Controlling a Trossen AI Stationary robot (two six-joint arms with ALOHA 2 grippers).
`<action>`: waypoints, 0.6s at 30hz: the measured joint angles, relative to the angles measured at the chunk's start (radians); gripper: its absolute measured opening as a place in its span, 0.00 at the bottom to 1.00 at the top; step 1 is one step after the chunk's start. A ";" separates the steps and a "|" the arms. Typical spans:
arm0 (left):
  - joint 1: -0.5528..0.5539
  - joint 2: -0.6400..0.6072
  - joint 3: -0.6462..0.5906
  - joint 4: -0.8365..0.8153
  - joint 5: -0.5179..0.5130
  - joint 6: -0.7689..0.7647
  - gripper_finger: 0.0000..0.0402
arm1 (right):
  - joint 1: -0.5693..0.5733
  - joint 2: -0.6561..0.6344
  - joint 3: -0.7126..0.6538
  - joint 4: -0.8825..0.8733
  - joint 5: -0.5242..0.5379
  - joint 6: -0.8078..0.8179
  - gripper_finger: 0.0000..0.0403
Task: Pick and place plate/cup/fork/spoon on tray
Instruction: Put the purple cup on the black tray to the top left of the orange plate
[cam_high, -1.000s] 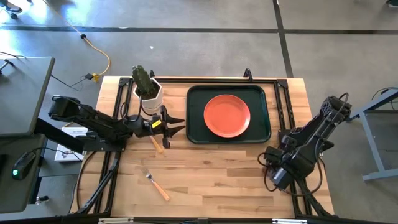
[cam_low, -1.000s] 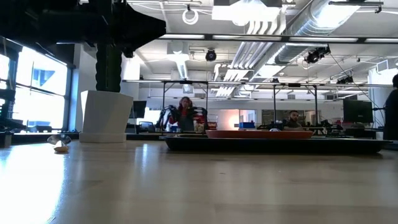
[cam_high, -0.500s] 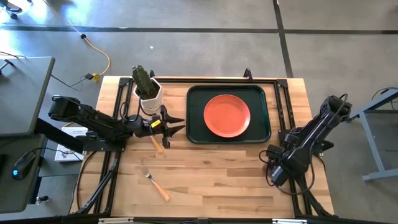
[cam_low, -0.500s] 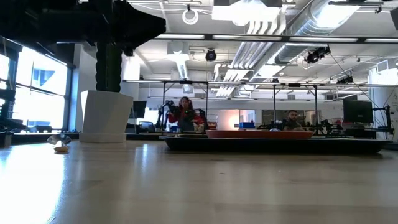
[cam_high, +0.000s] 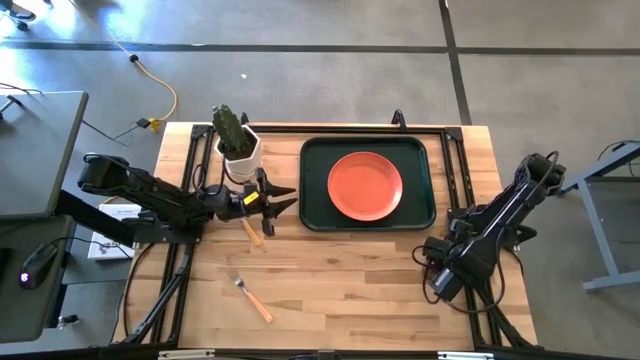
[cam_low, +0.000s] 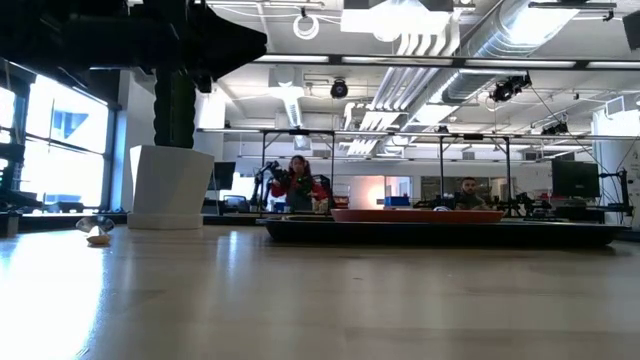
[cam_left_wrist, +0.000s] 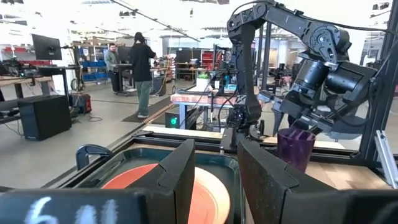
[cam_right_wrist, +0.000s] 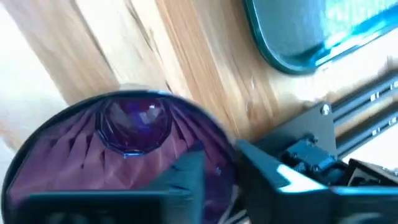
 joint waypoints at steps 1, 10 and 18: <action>-0.002 0.004 0.000 0.000 0.000 -0.003 0.28 | -0.003 0.000 0.012 0.000 0.011 -0.004 0.12; -0.016 0.049 0.000 -0.002 -0.004 -0.021 0.28 | -0.049 0.000 0.124 0.036 0.170 -0.031 0.02; -0.016 0.078 0.000 0.000 -0.005 -0.030 0.28 | -0.132 0.000 0.162 0.237 0.232 -0.180 0.01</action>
